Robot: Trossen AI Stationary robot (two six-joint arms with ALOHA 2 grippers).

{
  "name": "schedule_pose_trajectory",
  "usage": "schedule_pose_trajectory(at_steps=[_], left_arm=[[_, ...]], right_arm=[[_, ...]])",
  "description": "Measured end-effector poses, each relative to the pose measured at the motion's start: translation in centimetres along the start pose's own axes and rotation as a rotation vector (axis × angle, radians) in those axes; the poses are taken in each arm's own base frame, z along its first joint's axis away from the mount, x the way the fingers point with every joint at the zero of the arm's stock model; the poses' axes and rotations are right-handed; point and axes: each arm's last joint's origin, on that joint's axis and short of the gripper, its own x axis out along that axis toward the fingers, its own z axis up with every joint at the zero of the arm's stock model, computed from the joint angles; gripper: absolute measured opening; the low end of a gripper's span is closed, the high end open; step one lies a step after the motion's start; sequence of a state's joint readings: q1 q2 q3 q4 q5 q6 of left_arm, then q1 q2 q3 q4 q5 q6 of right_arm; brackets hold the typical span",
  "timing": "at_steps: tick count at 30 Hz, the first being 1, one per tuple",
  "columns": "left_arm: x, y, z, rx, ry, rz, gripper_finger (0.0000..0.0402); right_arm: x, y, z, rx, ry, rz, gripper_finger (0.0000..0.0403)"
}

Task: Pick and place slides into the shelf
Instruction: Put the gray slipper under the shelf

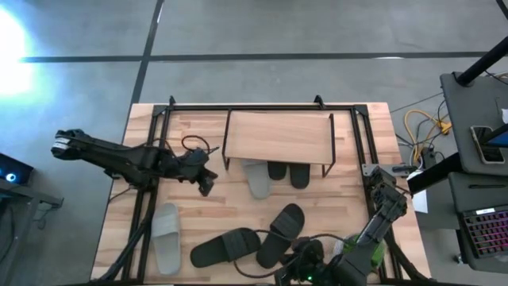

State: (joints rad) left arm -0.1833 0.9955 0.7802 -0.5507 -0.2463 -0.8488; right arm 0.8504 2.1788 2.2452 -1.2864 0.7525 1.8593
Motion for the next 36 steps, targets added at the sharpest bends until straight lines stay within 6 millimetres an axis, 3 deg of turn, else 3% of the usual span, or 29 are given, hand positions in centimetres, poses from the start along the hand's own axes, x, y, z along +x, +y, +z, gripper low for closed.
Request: schedule_pose_trajectory(at_steps=[6,10,14,17,21,28,36], left_arm=[[-1.8,-2.2,-1.7,0.116,0.244,-0.367,0.0000],[-3.2,-3.8,-4.9,0.148,0.420,-0.426,0.0000],[-5.5,-4.5,-8.4,0.177,0.415,-0.266,0.0000],[-7.4,-4.9,-9.8,0.181,0.407,-0.158,0.0000],[-8.4,-5.9,-11.6,0.264,0.458,-0.037,0.0000],[-8.2,-8.9,-15.2,0.447,0.599,0.155,0.0000],[-8.1,-10.4,-19.3,0.574,0.607,0.483,0.0003]], right_arm=[[1.1,0.9,1.1,-0.128,0.049,0.024,0.0008],[1.4,0.4,2.0,-0.157,0.077,-0.036,0.0008],[1.6,0.2,2.3,-0.162,0.073,-0.067,0.0008],[1.9,0.2,2.6,-0.172,0.071,-0.075,0.0008],[2.5,-0.2,3.5,-0.215,0.058,-0.125,0.0009],[3.1,-1.0,4.3,-0.317,0.125,-0.221,0.0009],[3.5,-1.3,4.2,-0.430,0.143,-0.238,0.0009]])
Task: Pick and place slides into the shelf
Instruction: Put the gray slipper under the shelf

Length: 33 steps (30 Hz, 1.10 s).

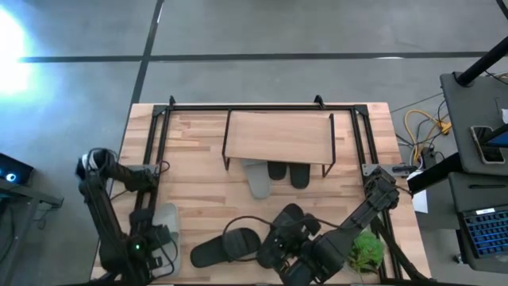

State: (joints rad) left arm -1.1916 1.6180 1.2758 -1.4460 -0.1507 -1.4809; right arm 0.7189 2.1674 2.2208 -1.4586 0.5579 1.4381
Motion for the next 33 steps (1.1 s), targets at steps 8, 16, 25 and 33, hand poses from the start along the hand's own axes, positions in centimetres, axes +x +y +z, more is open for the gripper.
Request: schedule_pose_trajectory(at_steps=[8,16,25,33], left_arm=[[0.9,-3.1,-0.7,-0.057,0.059,0.055,0.0089],[3.2,-3.7,-0.8,-0.165,0.023,0.218,0.0175],[6.6,-3.4,-0.9,-0.218,0.013,0.324,0.0182],[8.8,-1.8,-1.0,-0.176,0.013,0.441,0.0092]], right_arm=[[0.5,-0.2,-0.4,-0.208,-0.004,-0.033,0.0057],[1.3,-1.2,-0.3,-0.282,0.010,-0.128,0.0136],[2.6,-1.6,-1.3,-0.307,0.057,-0.175,0.0167],[2.9,-1.6,-1.5,-0.302,0.053,-0.186,0.0150]])
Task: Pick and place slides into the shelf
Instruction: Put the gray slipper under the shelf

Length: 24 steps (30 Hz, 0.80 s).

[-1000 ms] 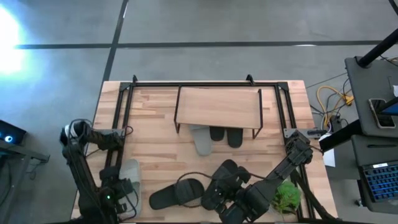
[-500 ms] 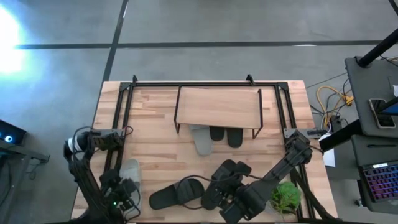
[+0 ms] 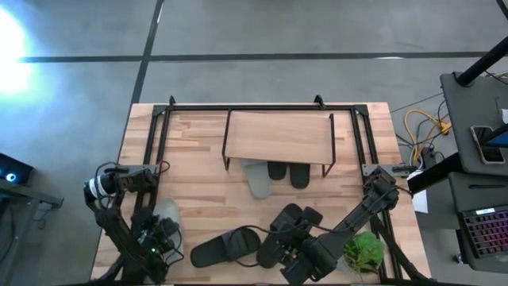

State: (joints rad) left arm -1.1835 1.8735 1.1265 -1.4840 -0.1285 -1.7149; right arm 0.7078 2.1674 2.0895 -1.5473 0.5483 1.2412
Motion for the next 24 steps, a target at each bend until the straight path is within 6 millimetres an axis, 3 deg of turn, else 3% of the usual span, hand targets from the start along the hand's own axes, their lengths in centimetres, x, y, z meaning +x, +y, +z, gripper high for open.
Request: schedule_pose_trajectory(at_steps=[4,8,13,19,24], left_arm=[[1.2,0.2,0.1,-0.005,-0.019,0.032,0.0015],[1.9,0.7,0.5,-0.006,-0.057,0.068,0.0007],[0.5,2.6,2.1,-0.008,-0.193,0.011,0.0002],[-1.3,5.7,6.0,0.087,-0.433,-0.140,0.0001],[-1.2,5.7,10.4,0.219,-0.515,-0.232,0.0001]], right_arm=[[0.0,-0.2,0.0,0.059,-0.019,-0.017,0.0133],[-0.6,-0.7,0.3,0.170,-0.072,-0.023,0.0109],[-2.4,-2.4,1.4,0.351,-0.223,0.001,0.0078],[-4.0,-4.7,2.9,0.429,-0.280,0.031,0.0053],[-4.4,-6.0,3.7,0.461,-0.311,0.026,0.0047]])
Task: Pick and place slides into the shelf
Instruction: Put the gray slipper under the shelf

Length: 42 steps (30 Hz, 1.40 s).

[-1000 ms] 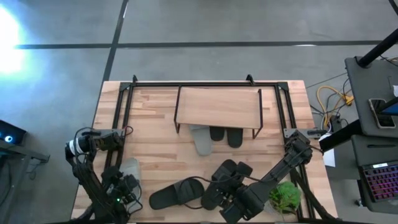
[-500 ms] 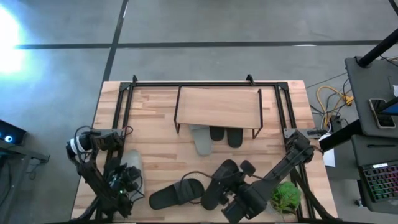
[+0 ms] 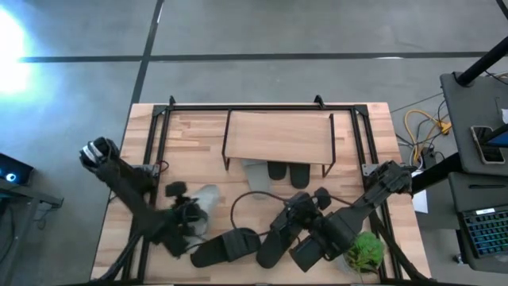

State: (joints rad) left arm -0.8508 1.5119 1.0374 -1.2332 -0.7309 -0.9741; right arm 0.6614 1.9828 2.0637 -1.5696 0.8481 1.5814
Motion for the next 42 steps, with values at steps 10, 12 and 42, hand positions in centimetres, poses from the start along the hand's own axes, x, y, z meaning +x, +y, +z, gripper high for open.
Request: schedule_pose_trajectory(at_steps=[10,12,42], left_arm=[[4.6,2.8,6.7,-0.218,0.072,-0.118,0.0000],[5.1,3.1,7.8,-0.250,0.067,-0.140,0.0000],[14.8,0.3,14.4,-0.204,0.163,-0.018,0.0000]], right_arm=[[0.3,-0.5,0.7,0.041,0.005,-0.013,0.0047],[0.4,-0.5,0.6,0.046,0.007,-0.015,0.0048],[1.0,-0.6,-0.1,0.061,0.017,-0.041,0.0048]])
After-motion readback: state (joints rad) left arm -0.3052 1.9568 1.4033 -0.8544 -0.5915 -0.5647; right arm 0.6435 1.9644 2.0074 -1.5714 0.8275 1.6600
